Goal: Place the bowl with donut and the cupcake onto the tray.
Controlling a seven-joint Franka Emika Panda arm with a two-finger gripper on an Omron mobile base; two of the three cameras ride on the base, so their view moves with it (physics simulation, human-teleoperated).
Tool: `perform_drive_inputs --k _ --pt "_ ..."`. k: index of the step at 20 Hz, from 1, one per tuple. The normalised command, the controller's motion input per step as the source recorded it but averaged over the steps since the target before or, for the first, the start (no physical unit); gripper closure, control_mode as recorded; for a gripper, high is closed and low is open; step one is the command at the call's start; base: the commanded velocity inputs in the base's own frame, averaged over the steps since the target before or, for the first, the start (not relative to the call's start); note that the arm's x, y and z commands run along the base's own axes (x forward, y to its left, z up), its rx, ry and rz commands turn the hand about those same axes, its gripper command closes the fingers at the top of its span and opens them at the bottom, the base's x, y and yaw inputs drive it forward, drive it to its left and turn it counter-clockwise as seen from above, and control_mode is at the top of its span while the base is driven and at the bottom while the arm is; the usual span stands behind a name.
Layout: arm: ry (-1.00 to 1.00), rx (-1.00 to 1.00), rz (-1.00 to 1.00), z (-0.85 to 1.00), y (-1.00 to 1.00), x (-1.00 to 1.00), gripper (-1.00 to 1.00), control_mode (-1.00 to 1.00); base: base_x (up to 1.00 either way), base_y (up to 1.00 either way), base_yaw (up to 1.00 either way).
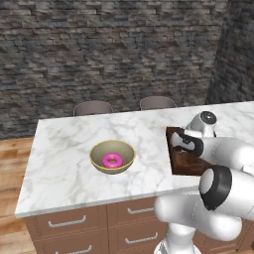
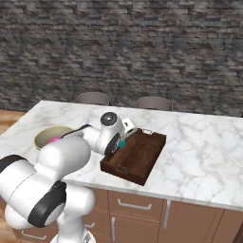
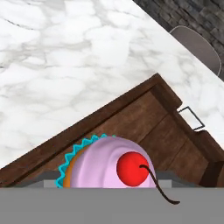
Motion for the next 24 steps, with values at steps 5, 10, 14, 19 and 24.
perform_drive_inputs --k 5,10,14,19,24 --pt "0.00 -0.02 0.00 0.00 -0.37 0.39 1.00 -1.00 0.00 0.00 0.00" --pt "0.00 -0.01 0.00 0.00 -0.24 0.37 1.00 -1.00 0.00 0.00 0.00" --pt "0.00 -0.01 0.00 -0.09 -0.12 0.24 1.00 -1.00 0.00 0.00 0.00" --pt "0.00 -0.01 0.00 -0.40 -0.03 0.15 1.00 -1.00 0.00 0.00 0.00" --pt "0.00 -0.02 0.00 -0.34 -0.02 0.12 1.00 -1.00 0.00 0.00 0.00"
